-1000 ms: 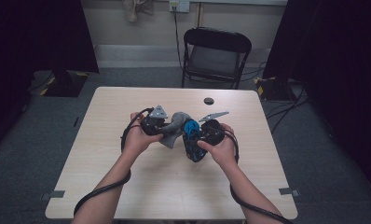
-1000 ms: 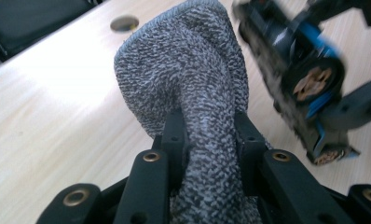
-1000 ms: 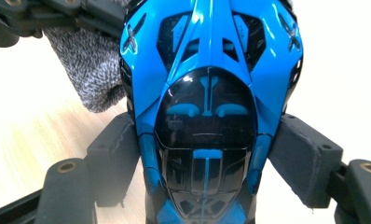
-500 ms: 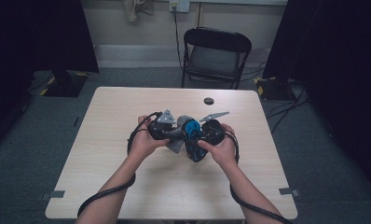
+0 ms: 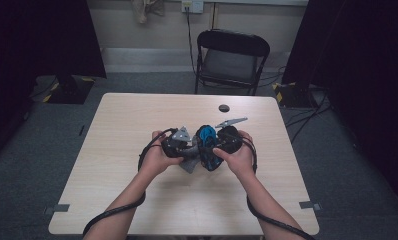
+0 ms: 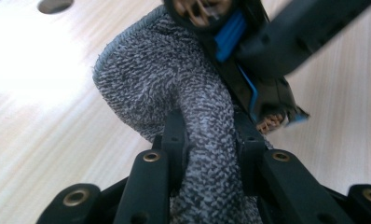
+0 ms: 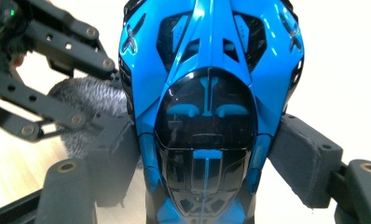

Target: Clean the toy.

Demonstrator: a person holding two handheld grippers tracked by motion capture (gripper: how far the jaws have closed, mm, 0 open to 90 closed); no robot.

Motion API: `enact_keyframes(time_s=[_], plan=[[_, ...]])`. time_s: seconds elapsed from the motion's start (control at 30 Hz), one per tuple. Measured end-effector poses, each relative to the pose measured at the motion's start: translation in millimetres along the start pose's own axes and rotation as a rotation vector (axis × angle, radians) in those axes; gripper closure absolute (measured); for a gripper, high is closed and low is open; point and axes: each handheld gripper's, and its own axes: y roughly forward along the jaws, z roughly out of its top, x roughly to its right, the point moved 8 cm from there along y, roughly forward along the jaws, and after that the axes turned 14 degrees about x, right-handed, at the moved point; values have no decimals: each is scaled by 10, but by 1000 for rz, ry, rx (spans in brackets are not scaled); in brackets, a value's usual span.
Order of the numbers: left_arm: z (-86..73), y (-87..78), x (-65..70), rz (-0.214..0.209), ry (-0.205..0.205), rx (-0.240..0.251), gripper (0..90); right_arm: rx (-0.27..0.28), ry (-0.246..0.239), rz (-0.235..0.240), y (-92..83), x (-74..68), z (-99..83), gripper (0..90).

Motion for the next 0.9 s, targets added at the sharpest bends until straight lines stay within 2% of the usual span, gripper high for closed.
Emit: enact_keyframes(time_s=[0.23,0.37,0.47,0.57,0.67,0.8,0.9], plan=[[-129,26,82,-23,-13,-9,715,5,6,-6,3,31,14,271],[-223,39,131,-42,-23,-42,714,19,19,-12,-2,44,31,271],[-315,55,157,-55,-6,-85,712,27,28,-12,-13,55,46,271],[-385,30,152,-56,-14,-94,709,23,25,-5,-41,73,40,271],[-406,-42,77,-24,-26,-79,706,24,33,-3,-88,115,17,271],[-442,-222,-91,42,-50,-56,705,24,38,-26,-176,227,-38,271],[-535,-386,-227,100,-75,-69,706,14,36,-41,-248,310,-89,271]])
